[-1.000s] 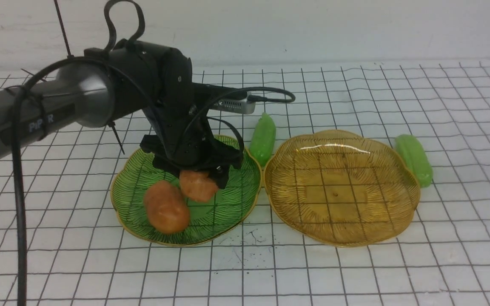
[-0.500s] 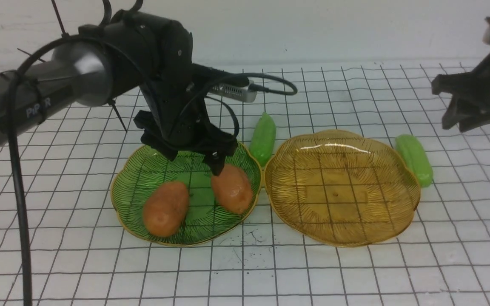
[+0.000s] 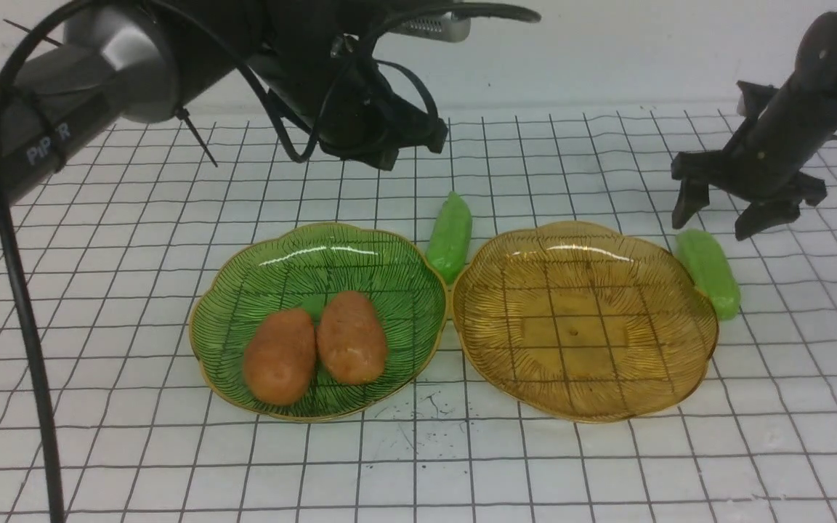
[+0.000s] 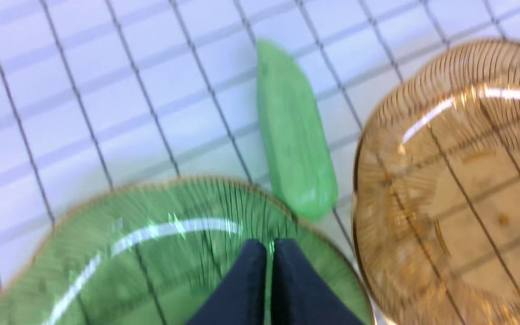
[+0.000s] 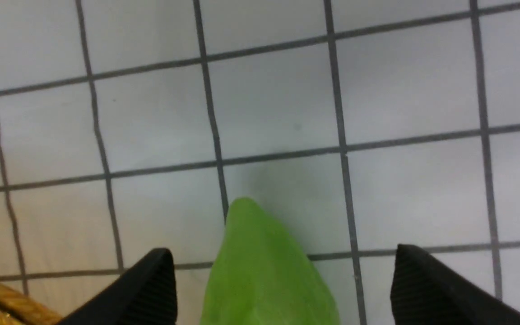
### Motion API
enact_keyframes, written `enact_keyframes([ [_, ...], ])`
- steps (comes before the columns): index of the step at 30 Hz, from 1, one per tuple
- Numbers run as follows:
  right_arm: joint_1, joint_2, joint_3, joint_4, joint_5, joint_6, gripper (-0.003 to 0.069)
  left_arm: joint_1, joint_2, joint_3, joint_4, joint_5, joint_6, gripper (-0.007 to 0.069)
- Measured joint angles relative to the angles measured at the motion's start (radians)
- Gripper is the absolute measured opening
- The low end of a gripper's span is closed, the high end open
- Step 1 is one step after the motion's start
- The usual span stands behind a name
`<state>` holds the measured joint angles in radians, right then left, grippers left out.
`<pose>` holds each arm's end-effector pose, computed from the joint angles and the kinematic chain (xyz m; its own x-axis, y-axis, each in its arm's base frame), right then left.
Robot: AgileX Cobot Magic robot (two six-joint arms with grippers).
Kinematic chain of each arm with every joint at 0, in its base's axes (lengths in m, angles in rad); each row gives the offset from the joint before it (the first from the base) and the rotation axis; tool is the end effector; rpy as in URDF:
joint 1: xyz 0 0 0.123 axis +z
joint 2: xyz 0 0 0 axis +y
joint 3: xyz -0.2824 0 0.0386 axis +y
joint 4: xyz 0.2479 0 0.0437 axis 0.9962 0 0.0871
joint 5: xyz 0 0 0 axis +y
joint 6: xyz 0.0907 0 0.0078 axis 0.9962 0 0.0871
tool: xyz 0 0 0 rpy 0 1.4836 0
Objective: Put different types of vegetables on the plate.
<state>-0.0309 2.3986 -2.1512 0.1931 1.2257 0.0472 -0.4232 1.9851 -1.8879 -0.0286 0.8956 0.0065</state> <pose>0.5023 0.0009 0.1793 -0.9755 0.1414 -0.1685 0.1071 0.9744 0.1976 0.4150 -0.1892 0.3137 -0.7220 0.3127 -0.6171 0.4150 0.9095 -0.0246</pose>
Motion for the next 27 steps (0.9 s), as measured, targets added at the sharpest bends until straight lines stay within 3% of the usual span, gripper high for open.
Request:
enact_keyframes([
  [4, 0.000, 0.035, -0.005, 0.002, 0.003, -0.006, 0.0507, 0.000, 0.070, -0.018, -0.008, -0.073, 0.017, 0.0091],
  [6, 0.000, 0.039, -0.006, 0.002, 0.004, -0.018, 0.0374, 0.000, 0.109, -0.046, -0.023, -0.083, 0.017, 0.0171],
  [7, 0.000, 0.039, -0.006, 0.002, 0.004, -0.021, 0.0360, 0.000, 0.113, -0.052, -0.028, -0.084, 0.017, 0.0181],
  [8, 0.000, 0.037, -0.006, 0.002, 0.004, -0.029, 0.0327, 0.000, 0.141, -0.078, -0.042, -0.086, 0.017, 0.0259],
  [10, 0.000, 0.032, -0.006, -0.003, 0.004, -0.032, 0.0335, 0.000, 0.170, -0.101, -0.049, -0.086, 0.017, 0.0309],
  [12, 0.000, 0.003, -0.006, -0.033, 0.009, -0.031, 0.0335, 0.000, 0.225, -0.150, -0.061, -0.086, 0.019, 0.0449],
  [16, 0.000, -0.087, -0.005, -0.041, 0.011, -0.021, 0.0335, 0.000, 0.292, -0.192, -0.063, -0.091, 0.023, 0.0556],
  [24, 0.028, -0.348, 0.050, 0.055, 0.014, -0.047, 0.0335, 0.000, 0.392, -0.244, -0.096, -0.130, 0.024, 0.0584],
  [27, 0.087, -0.414, 0.166, 0.086, 0.018, -0.090, 0.0335, -0.010, 0.419, -0.250, -0.107, -0.165, 0.025, 0.0584],
])
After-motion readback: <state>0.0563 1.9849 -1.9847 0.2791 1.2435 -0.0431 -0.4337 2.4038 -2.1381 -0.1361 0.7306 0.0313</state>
